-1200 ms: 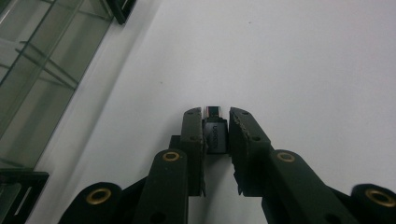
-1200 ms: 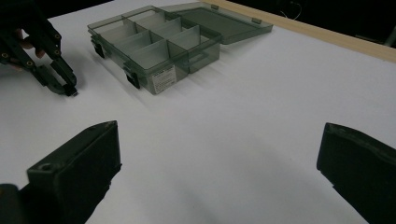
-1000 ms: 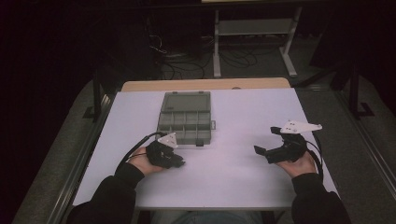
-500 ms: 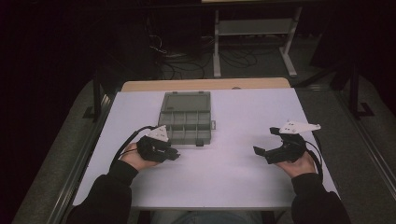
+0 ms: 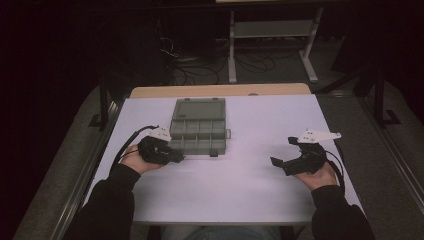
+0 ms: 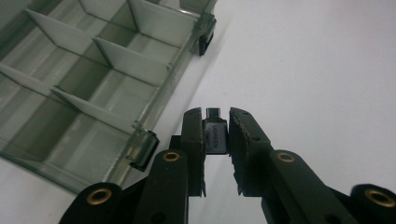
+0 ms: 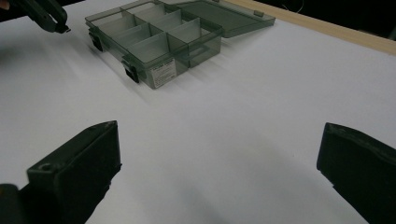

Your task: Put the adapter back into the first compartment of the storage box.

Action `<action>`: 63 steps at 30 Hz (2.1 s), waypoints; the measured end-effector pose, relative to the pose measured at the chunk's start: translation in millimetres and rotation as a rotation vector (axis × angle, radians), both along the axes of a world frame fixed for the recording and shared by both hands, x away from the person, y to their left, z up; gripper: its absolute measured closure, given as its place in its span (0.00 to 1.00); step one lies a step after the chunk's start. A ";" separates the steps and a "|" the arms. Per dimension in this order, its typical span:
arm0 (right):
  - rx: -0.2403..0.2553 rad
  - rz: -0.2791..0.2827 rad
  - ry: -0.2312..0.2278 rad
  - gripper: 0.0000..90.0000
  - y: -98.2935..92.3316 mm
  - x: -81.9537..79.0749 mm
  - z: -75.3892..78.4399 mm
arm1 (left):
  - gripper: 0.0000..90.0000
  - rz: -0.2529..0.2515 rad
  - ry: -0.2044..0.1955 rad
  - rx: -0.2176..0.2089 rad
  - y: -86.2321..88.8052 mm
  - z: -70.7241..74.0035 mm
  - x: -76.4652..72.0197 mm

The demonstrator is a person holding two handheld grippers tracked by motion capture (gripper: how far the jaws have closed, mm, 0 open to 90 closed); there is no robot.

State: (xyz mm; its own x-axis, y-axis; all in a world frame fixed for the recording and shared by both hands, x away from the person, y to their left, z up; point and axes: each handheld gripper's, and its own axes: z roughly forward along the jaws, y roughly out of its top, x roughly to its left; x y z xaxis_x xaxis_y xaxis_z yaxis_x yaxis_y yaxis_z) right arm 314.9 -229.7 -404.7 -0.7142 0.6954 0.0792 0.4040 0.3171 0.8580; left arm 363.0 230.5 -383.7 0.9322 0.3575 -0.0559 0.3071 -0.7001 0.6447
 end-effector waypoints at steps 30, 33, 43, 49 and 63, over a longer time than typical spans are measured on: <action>-0.008 0.028 0.008 0.00 5.0 0.0 -0.9 | 0.85 0.069 -0.135 -0.002 14.3 64.2 48.9; -0.006 0.024 0.008 0.00 4.5 -0.1 -1.0 | 0.85 0.083 -0.135 -0.016 18.2 64.0 55.3; -0.008 0.026 0.016 0.00 5.0 0.1 -1.6 | 0.84 0.132 -0.122 -0.016 31.1 50.0 75.6; -0.013 0.034 0.026 0.00 5.8 1.4 -3.1 | 0.84 0.145 -0.117 -0.013 32.4 43.1 82.9; -0.014 0.033 0.027 0.00 5.8 1.6 -3.3 | 0.84 0.149 -0.086 -0.006 25.9 22.6 98.3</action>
State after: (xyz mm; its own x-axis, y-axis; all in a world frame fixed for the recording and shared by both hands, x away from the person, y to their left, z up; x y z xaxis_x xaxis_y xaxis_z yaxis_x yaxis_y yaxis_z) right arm 316.5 -223.9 -408.0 -0.7344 0.6729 0.0886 0.4158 0.3428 0.8424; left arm 461.3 256.3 -361.1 0.8703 0.4922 0.0193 0.3509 -0.6471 0.6768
